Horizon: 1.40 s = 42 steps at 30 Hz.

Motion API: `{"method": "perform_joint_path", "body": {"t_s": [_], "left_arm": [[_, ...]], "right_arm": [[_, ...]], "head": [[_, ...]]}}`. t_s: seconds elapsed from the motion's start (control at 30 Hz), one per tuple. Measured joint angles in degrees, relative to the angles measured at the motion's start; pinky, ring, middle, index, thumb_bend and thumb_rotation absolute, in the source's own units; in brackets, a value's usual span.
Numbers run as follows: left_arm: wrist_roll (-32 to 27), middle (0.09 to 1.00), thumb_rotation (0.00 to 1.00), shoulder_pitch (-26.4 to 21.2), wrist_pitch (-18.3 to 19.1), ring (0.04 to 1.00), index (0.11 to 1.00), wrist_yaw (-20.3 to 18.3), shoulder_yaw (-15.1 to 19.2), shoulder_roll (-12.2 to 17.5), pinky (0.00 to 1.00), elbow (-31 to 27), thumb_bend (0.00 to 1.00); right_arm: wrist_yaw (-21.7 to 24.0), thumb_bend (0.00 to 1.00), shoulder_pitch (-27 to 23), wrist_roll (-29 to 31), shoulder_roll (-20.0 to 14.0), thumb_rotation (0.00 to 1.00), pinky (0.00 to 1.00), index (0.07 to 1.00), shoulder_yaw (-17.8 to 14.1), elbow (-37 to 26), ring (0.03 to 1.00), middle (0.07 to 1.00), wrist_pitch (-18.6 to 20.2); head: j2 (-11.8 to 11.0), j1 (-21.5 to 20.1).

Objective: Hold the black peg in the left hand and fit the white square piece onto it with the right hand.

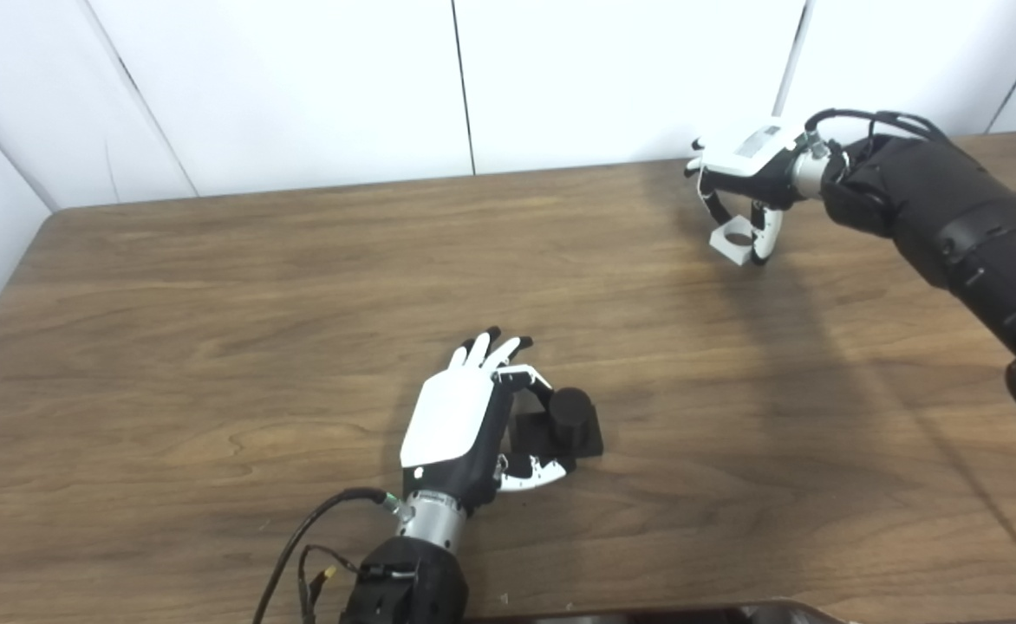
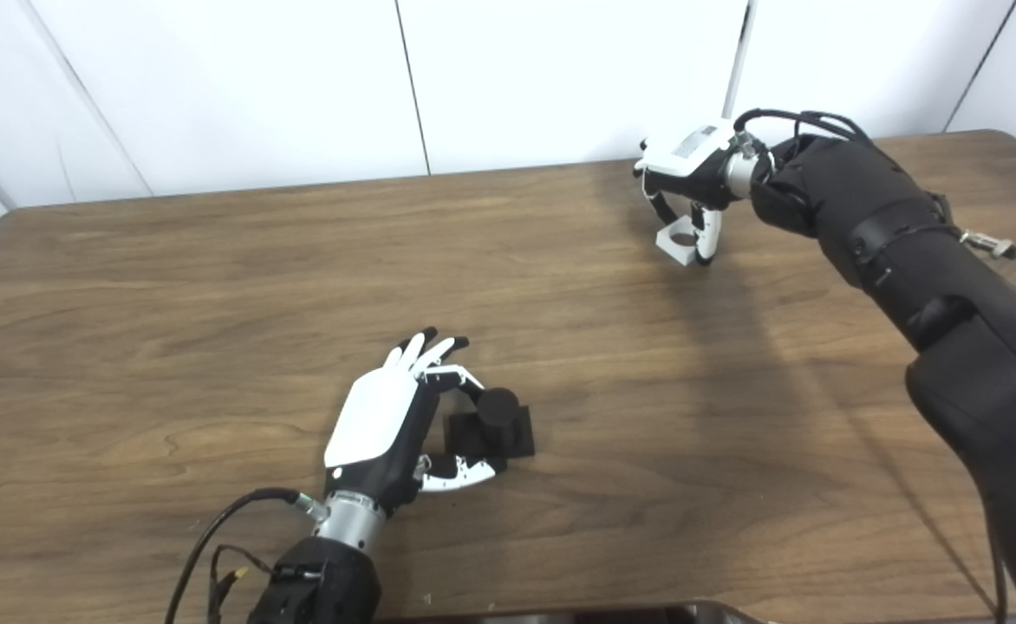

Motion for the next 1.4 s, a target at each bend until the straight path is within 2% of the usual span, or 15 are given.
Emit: {"method": "perform_joint_path", "body": {"t_s": [0.77,0.87,0.97,1.2,1.4], "left_arm": [[-0.08,0.914,0.06,-0.16,0.03,1.0,0.491,0.17,0.27,-0.13,1.0,0.23,0.52],[-0.1,0.915,0.06,-0.16,-0.03,1.0,0.491,0.18,0.38,-0.11,1.0,0.25,0.52],[-0.15,0.915,0.06,-0.17,-0.03,1.0,0.491,0.18,0.65,-0.09,1.0,0.25,0.52],[-0.28,0.91,0.06,-0.24,-0.3,1.0,0.491,0.69,0.96,-0.01,1.0,0.57,0.52],[-0.25,0.914,0.06,-0.21,-0.25,1.0,0.491,1.36,0.97,-0.01,1.0,0.72,0.52]], "right_arm": [[-0.07,0.53,0.04,1.21,0.01,0.14,0.98,0.486,-0.6,0.51,1.0,0.902,0.03],[0.64,0.53,0.28,2.29,0.07,0.14,1.0,0.487,-1.72,0.5,1.0,0.905,0.2],[3.11,0.53,1.04,5.82,0.47,0.14,0.99,0.487,-5.18,-0.18,1.0,0.903,1.63],[10.34,0.53,2.94,9.28,0.53,0.14,1.0,0.488,-9.07,-6.98,1.0,0.913,7.55],[13.2,0.53,4.86,11.17,0.07,0.15,1.0,0.488,-11.79,-12.03,1.0,0.907,9.9]], "head": [[-0.35,0.26],[-0.26,0.09],[-0.35,0.0],[-1.67,0.0],[-1.85,-0.09]]}}
